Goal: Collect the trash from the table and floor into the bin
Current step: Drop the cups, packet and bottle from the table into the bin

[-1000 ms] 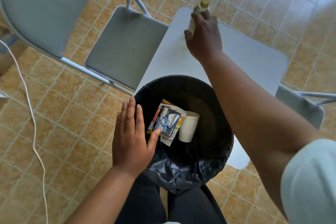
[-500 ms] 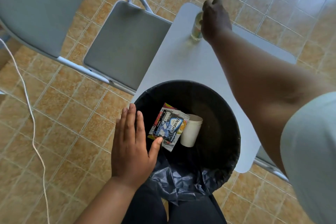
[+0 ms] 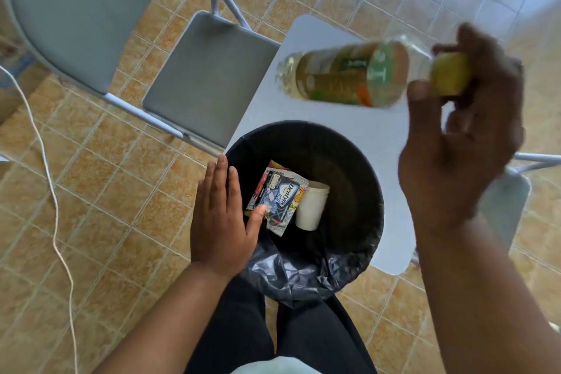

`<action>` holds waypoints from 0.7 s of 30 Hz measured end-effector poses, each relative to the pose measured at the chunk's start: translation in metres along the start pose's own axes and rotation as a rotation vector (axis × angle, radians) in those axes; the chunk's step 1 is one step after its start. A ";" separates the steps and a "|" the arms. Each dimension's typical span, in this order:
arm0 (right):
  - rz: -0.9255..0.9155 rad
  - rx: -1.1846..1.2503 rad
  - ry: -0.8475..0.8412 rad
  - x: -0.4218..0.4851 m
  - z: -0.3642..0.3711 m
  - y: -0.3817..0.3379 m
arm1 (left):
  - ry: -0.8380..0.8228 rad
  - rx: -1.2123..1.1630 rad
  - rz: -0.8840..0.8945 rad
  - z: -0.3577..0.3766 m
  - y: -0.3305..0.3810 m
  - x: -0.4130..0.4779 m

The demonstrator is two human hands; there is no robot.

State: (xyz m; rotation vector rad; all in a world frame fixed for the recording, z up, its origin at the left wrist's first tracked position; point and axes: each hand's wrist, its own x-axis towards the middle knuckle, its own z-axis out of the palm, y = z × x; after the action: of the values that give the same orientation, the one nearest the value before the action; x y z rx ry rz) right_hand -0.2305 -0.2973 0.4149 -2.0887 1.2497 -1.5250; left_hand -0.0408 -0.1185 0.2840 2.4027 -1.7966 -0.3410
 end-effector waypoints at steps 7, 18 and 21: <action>0.332 0.031 -0.398 -0.063 -0.004 -0.011 | 0.005 -0.055 -0.011 -0.001 0.000 0.001; 0.649 -0.243 -0.793 -0.117 0.066 0.035 | 0.007 -0.025 -0.012 0.001 0.000 0.002; 0.588 -0.297 -0.816 -0.119 0.071 0.035 | 0.000 -0.020 -0.015 0.001 -0.001 0.001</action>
State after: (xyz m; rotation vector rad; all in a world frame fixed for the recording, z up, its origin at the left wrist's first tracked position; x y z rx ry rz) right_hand -0.1945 -0.2462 0.2870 -1.9016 1.5638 -0.1985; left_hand -0.0398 -0.1194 0.2826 2.4036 -1.7679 -0.3579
